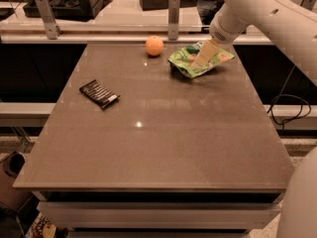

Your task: Move green rice chip bag near orange

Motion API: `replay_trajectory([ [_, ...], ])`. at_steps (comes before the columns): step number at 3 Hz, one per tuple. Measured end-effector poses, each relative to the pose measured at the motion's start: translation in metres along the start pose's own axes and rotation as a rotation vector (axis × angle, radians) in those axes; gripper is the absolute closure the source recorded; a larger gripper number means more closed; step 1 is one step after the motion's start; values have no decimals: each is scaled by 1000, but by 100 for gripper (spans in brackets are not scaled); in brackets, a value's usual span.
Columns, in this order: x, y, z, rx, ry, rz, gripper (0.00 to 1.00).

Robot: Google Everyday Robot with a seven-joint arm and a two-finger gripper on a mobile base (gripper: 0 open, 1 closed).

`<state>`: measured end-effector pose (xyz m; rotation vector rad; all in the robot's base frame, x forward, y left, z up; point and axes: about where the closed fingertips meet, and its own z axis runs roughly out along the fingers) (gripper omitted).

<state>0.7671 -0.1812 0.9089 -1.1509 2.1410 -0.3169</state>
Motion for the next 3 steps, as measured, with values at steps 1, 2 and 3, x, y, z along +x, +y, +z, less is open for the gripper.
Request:
replay_trajectory([
  [1, 16, -9, -24, 11, -35, 43, 0],
  [2, 43, -19, -58, 26, -109, 117, 0],
  [3, 74, -25, -88, 41, -192, 195, 0],
])
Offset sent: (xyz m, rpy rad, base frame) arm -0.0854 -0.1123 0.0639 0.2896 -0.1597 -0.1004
